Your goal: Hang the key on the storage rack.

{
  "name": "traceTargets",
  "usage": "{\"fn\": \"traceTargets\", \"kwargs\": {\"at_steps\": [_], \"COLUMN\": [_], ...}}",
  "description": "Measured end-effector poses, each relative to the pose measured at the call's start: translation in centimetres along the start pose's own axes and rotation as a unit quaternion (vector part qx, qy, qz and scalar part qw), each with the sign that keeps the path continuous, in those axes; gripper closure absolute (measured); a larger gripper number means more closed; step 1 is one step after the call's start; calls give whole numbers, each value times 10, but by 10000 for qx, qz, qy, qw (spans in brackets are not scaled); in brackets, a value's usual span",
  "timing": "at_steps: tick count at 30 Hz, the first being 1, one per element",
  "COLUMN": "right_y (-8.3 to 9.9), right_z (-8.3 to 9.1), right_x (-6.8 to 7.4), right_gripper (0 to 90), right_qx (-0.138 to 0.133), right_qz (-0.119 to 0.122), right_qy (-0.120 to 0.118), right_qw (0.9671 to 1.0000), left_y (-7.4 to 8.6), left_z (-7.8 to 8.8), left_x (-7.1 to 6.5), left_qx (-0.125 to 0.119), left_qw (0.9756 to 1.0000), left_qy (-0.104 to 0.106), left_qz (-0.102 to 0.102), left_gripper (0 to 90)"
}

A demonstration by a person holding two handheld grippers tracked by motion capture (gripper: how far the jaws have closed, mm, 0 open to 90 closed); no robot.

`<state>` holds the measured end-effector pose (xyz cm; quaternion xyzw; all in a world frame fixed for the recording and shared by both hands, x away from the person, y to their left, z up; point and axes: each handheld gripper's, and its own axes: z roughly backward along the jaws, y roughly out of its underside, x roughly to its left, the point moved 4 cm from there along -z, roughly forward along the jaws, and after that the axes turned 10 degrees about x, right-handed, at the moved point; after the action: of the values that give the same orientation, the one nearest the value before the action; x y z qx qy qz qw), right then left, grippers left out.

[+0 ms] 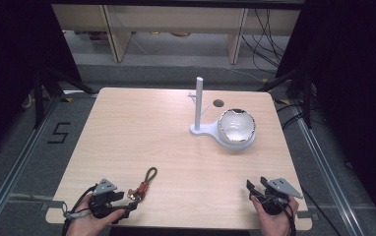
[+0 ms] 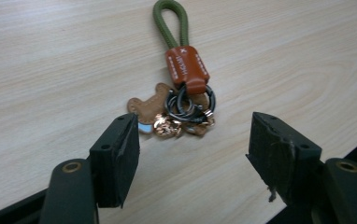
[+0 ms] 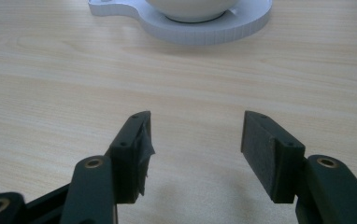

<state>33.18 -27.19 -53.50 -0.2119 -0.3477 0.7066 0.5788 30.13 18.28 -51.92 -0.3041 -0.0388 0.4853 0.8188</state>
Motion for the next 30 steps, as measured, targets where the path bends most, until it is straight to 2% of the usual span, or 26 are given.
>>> {"fn": "traceTargets", "kwargs": {"at_steps": [2,4,5,6,7,8,9,10,12,13,16,17,19,22,23,26,28,30], "right_y": [-1,0,0,0,1,0,0,0,0,-1,0,-1,0,0,0,0,-1,-1], "right_z": [-2,-1,-1,0,0,1,1,1,0,-1,-1,-2,0,0,0,-1,-1,-1], "right_x": [0,-2,-2,-2,1,-2,-1,-1,-1,0,0,0,0,0,0,0,0,0], "right_gripper": [439,436,435,435,434,433,434,434,434,434,434,435,435,435,435,435,435,434], "right_qx": [-86,-5,0,-37,-7,-31,-34,-27,-36,-75,-48,-86,38,19,48,-16,-39,-35], "right_qz": [4,90,19,3,-184,8,-3,18,35,11,-9,-3,41,88,17,44,44,60], "right_qy": [-32,69,25,-8,15,8,-48,9,6,-45,-33,-19,51,46,24,-6,-38,-32], "right_qw": [10000,9999,10000,10000,9998,10000,10000,10000,10000,10000,10000,10000,10000,9999,10000,10000,10000,10000], "left_y": [-4,-10,-13,-16,-18,-21,-23,-25,-29,-31,-34,-34,-35,-38,-39,-43,-47,-50], "left_z": [1,0,0,0,0,0,0,0,-2,-1,-3,-1,-2,-2,-1,-2,-2,-4], "left_x": [-2,-5,-5,-6,-6,-6,-6,-5,-4,-4,-4,-3,-2,-2,-2,-3,-2,-2], "left_qx": [128,82,165,157,225,214,267,313,301,343,391,589,666,833,921,1003,1210,1243], "left_qw": [9998,9999,9997,9997,9995,9996,9994,9992,9994,9991,9991,9981,9976,9964,9956,9947,9922,9915], "left_qy": [16,-23,-11,-86,-69,-95,-99,-150,-83,-161,-91,-35,-74,-108,-92,-166,-221,-295], "left_qz": [-122,-90,-156,-140,-215,-151,-190,-203,-170,-163,-116,-160,-167,-101,-121,-122,-210,-260], "left_gripper": [339,344,346,350,352,355,359,364,381,388,396,400,409,421,425,440,449,461]}}
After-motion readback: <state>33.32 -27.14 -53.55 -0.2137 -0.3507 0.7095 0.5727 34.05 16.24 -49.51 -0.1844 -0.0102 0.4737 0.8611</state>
